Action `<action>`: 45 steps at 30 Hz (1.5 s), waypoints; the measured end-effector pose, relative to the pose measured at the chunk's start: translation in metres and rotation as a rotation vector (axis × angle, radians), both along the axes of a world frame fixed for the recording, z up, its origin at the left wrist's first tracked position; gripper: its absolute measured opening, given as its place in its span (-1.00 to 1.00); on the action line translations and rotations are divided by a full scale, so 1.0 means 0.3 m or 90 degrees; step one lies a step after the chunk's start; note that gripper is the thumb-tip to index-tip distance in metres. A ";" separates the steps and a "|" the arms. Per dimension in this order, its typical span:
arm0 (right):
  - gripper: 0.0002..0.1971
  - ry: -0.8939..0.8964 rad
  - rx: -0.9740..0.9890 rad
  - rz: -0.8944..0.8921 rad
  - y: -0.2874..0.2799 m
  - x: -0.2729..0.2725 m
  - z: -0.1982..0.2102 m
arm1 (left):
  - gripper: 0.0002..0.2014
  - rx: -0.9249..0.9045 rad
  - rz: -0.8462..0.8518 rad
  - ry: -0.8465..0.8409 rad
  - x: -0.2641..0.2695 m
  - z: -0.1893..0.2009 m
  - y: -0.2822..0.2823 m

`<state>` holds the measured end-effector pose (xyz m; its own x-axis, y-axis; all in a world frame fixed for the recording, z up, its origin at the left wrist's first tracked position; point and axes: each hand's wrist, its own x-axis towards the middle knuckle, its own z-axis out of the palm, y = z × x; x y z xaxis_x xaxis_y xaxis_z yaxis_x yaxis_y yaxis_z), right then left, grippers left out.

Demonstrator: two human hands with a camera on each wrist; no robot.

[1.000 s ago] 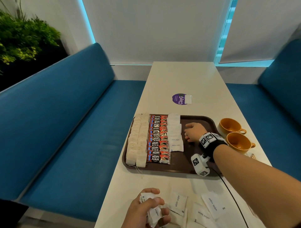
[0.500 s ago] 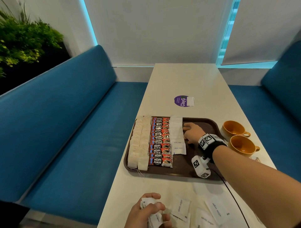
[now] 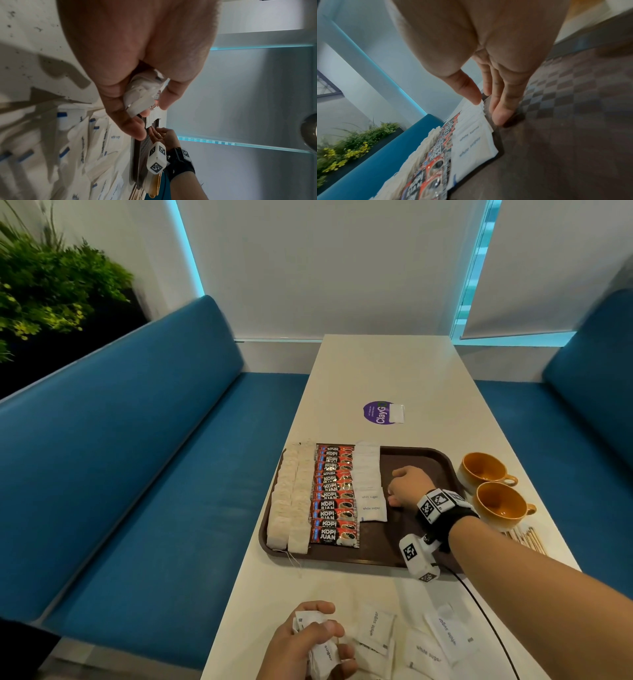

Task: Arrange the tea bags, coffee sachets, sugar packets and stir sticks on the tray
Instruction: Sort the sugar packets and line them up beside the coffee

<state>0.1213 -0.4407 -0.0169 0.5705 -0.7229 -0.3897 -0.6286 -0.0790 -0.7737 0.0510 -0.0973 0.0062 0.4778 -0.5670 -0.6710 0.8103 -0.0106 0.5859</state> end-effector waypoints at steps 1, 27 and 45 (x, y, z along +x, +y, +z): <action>-0.74 0.000 0.010 0.010 0.015 -0.016 0.017 | -0.66 -0.011 0.002 0.001 0.000 -0.001 0.003; -0.14 0.365 -0.343 0.437 0.153 0.102 0.106 | -0.52 -0.009 -0.008 -0.011 0.005 0.041 0.019; -0.18 0.349 -0.331 0.413 0.136 0.103 0.080 | -0.48 -0.023 -0.004 0.017 -0.002 0.059 0.014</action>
